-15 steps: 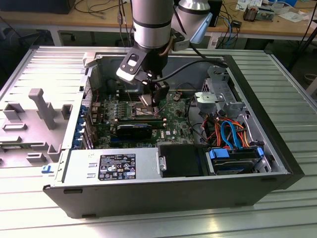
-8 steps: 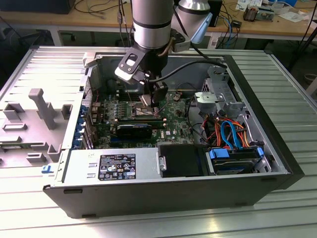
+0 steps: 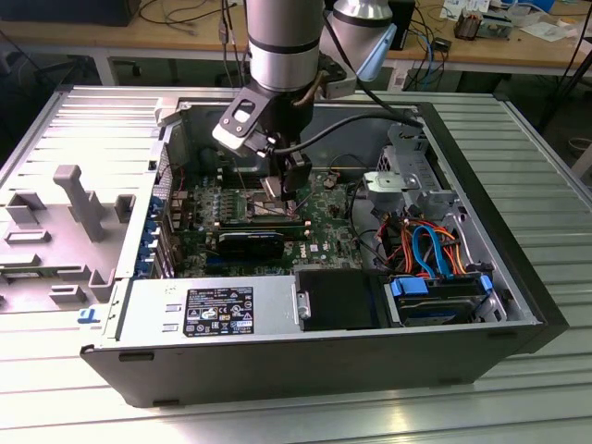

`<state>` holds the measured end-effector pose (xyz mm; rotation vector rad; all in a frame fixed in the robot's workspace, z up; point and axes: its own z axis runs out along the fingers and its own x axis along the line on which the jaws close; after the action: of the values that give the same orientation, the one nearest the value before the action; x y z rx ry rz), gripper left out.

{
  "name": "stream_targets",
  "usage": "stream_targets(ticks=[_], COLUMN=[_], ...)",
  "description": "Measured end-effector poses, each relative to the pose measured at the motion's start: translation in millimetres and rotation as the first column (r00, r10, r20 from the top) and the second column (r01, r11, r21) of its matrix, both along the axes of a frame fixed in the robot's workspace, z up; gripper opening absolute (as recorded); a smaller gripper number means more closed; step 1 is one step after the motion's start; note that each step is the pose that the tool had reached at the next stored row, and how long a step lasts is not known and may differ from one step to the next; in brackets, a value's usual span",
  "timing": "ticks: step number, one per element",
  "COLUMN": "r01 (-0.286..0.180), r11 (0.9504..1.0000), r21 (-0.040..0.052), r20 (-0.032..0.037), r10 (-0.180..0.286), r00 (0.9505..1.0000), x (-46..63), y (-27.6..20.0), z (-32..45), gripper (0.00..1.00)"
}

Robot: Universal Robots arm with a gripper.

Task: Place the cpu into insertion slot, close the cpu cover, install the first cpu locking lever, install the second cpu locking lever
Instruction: 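Place the cpu into insertion slot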

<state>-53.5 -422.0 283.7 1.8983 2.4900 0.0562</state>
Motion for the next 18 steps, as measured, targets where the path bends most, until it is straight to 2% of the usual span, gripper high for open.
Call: stream_targets(ticks=[4,16,18], r01=[0.035,0.074,0.093], r11=[0.9994,0.9973,0.9957], r21=[-0.0001,-0.0001,-0.0001], r20=[0.0000,-0.0001,0.0000], r10=[-0.035,-0.074,-0.093], r00=[0.9994,0.9973,0.9957], x=[0.0,0.0,0.0], y=[0.0,0.0,0.0], z=[-0.2,-0.5,-0.7], gripper=[0.54,0.54,0.54])
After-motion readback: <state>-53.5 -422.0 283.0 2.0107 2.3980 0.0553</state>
